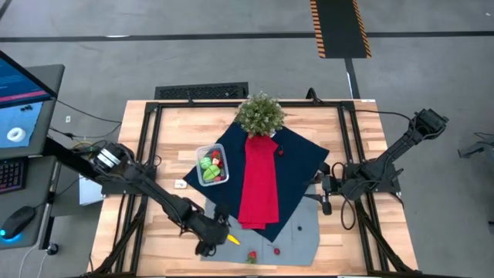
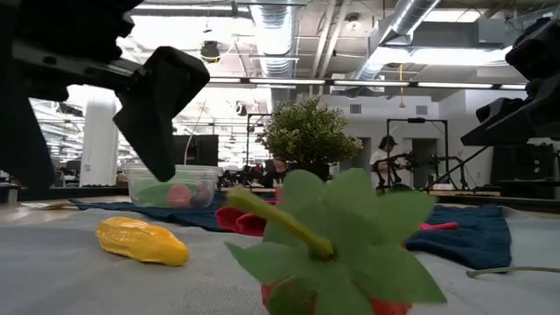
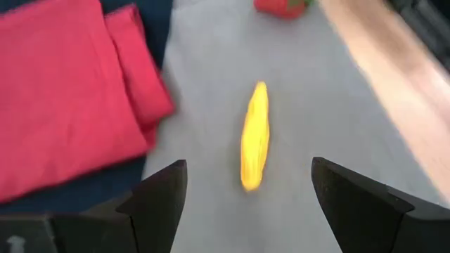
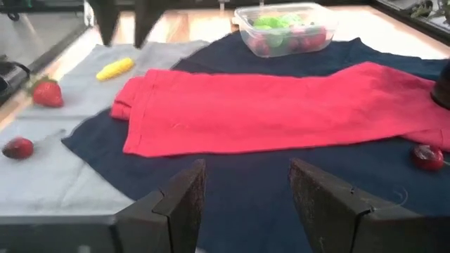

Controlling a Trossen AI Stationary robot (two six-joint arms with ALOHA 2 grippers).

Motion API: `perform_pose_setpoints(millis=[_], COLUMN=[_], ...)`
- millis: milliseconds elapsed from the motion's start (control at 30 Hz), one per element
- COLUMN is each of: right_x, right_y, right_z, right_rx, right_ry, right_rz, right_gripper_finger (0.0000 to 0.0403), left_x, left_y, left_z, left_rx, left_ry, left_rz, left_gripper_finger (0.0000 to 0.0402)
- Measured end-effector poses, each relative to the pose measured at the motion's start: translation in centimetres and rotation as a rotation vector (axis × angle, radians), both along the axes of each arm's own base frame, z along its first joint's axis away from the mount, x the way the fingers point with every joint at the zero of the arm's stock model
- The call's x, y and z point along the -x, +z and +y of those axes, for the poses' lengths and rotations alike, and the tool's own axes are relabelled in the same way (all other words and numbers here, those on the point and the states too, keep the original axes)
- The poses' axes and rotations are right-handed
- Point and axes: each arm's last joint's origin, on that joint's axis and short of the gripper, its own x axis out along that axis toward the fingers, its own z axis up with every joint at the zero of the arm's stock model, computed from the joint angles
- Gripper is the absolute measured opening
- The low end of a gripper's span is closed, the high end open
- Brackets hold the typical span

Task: Pick and placing Produce into tupperware
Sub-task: Put the yellow corn into the transparent bin

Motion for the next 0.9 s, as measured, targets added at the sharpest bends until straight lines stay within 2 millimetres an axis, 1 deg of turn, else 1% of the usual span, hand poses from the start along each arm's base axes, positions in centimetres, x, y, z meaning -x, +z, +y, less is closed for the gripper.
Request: perform_pose_setpoints(millis=[67,133,200,333,567,700,900], right_x=[0.0,0.0,0.0,0.0,0.0,0.0,0.0], right_y=[-0.1,0.0,-0.1,-0.1,-0.1,-0.2,-0.2], right_z=[0.0,0.0,0.0,0.0,0.0,0.0,0.0], right_rx=[0.006,0.000,0.005,0.004,0.007,0.011,0.010], right_ry=[0.000,0.000,0.000,0.000,0.000,0.000,0.000], right_rz=[0.007,0.000,0.007,0.006,0.008,0.014,0.013], right_gripper_finger=[0.0225,0.0225,0.0225,0.0225,0.0225,0.0225,0.0225], left_x=[-0.8,-1.0,-1.7,-2.3,-2.3,-2.3,-2.3], left_y=[-0.4,-0.8,-1.1,-1.5,-1.8,-1.8,-1.8], left_z=[-0.5,-0.7,-1.2,-1.5,-1.4,-1.4,-1.4], left_rx=[-0.012,-0.031,-0.026,-0.022,-0.013,-0.014,0.001], left_ry=[0.003,0.002,-0.003,-0.008,0.017,0.019,0.032], left_rz=[0.015,0.038,0.028,0.037,0.054,0.055,0.062], left_gripper_finger=[0.0293,0.0293,0.0293,0.0293,0.0288,0.0267,0.0204])
